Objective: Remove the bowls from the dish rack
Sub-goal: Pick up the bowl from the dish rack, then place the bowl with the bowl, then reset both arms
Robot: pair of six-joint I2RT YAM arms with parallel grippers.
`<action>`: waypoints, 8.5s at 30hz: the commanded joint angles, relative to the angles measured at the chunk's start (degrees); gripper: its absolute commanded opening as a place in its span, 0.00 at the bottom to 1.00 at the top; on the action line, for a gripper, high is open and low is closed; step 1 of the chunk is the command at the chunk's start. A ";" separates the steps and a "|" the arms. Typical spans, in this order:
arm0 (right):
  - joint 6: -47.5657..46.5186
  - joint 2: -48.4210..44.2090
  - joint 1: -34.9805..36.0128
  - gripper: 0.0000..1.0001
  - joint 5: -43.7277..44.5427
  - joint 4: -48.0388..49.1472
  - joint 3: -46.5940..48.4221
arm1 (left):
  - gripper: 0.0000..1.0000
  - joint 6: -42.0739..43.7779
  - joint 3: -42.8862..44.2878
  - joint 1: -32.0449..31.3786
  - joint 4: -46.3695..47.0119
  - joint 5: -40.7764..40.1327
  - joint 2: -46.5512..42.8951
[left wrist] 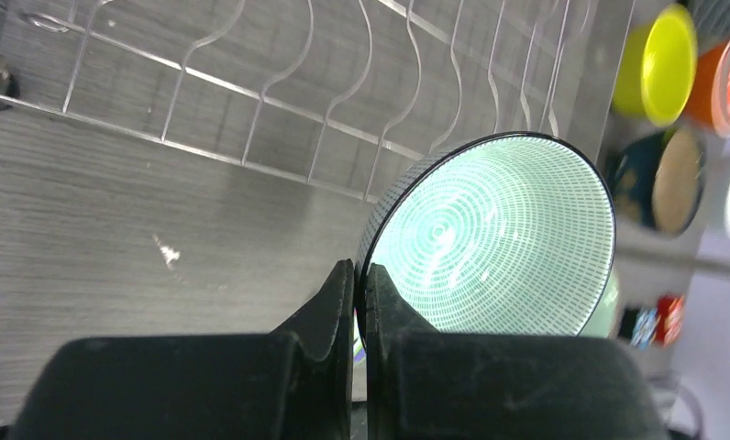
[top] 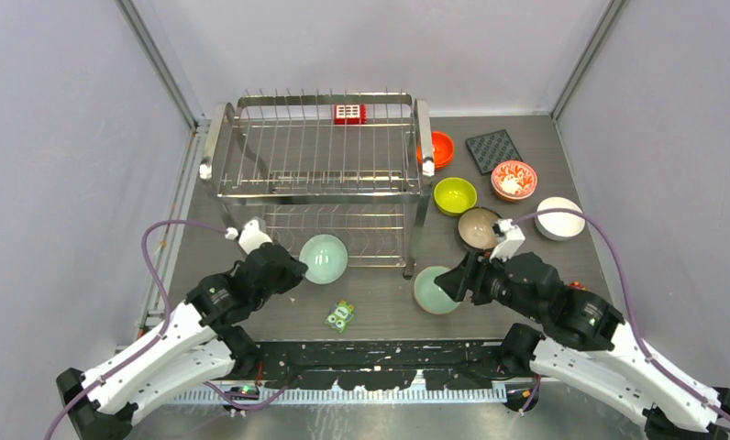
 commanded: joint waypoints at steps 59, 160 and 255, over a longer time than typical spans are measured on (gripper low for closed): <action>17.32 48.37 28.06 0.01 16.87 4.94 15.22 | 0.00 6.99 11.69 -30.76 -2.33 -3.04 12.96; 17.44 25.75 -1.67 0.01 12.23 -4.36 -5.12 | 1.00 -2.53 -3.71 -30.73 -5.90 -9.53 -5.61; 3.78 -1.73 -1.98 1.00 21.08 23.90 2.36 | 1.00 -1.28 10.14 -30.65 -29.22 -23.98 0.70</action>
